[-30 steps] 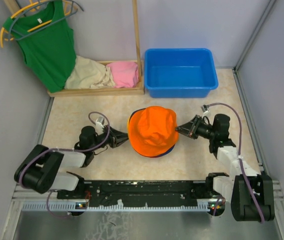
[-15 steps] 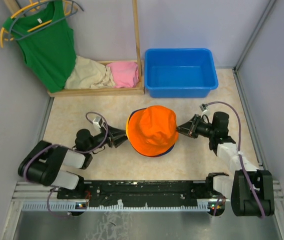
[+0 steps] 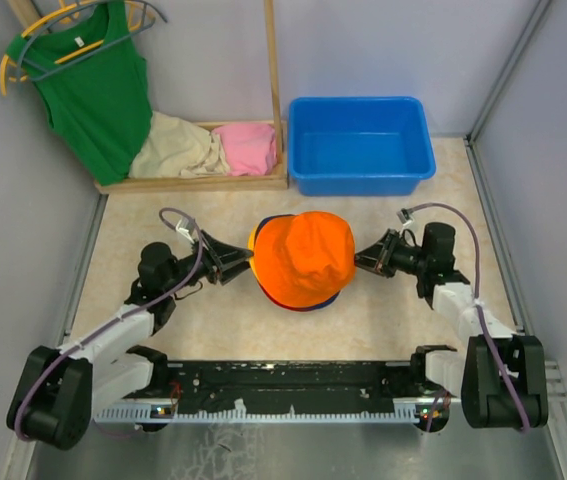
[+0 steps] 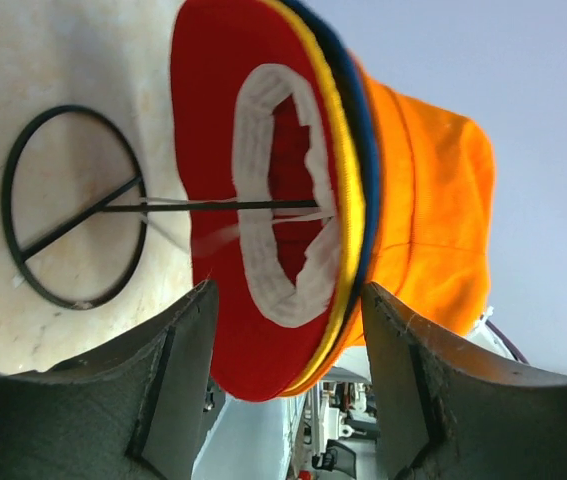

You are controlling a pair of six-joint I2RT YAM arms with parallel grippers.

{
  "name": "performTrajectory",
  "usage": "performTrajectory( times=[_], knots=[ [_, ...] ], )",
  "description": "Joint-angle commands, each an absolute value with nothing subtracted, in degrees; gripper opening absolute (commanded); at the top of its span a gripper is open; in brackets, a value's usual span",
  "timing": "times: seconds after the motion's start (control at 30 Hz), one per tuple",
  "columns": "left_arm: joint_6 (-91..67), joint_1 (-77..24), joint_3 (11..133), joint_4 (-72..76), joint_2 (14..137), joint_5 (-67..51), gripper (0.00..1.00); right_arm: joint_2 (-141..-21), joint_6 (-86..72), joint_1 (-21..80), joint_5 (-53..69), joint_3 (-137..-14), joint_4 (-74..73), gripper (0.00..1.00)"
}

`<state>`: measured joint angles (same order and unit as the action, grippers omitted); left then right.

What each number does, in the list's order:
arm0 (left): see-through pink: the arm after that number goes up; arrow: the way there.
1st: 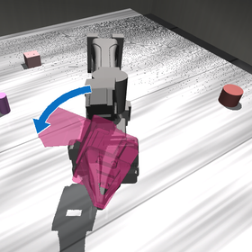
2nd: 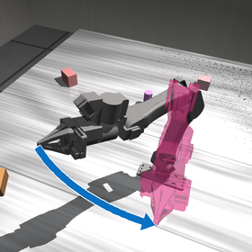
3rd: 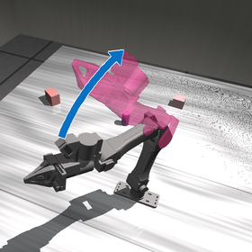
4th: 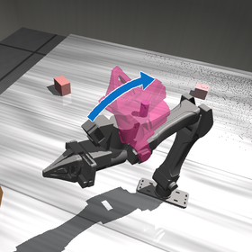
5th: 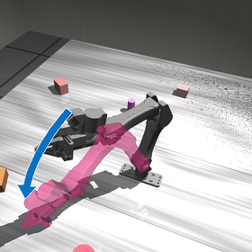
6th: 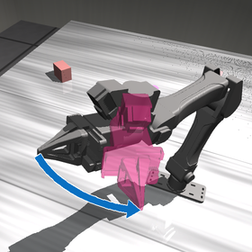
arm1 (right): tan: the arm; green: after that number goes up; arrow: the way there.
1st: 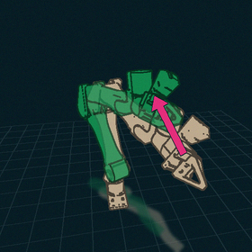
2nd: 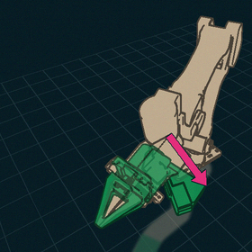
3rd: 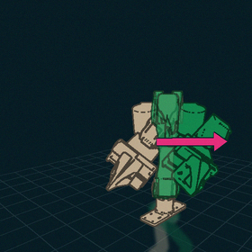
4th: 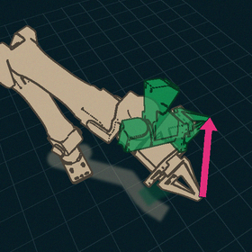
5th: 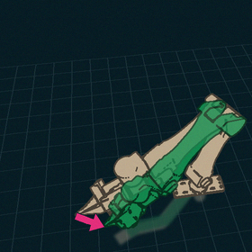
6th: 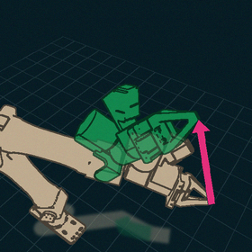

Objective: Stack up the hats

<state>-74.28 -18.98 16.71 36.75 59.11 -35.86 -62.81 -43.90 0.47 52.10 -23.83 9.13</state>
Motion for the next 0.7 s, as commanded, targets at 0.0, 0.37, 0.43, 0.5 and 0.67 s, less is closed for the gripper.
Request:
performTrajectory(
  times=[0.0,0.37,0.43,0.5,0.67],
  knots=[
    [-72.67,-19.24,14.94,33.19,55.70,-35.13,0.66,-63.58,-42.98,1.54,52.14,-27.46,9.74,0.00],
    [-74.29,-20.60,18.34,36.17,58.05,-36.54,0.67,-63.98,-43.07,3.01,51.17,-27.03,9.98,0.00],
    [-74.60,-20.82,18.94,36.67,58.45,-36.68,0.67,-64.15,-43.24,3.28,50.99,-27.13,10.19,0.00],
    [-75.16,-21.11,19.24,37.59,58.78,-36.65,0.67,-64.30,-43.27,3.49,50.89,-27.24,10.20,0.00],
    [-75.68,-21.25,20.01,37.74,58.30,-36.24,0.67,-64.92,-43.46,3.93,50.58,-27.72,10.43,0.00]
  ],
)
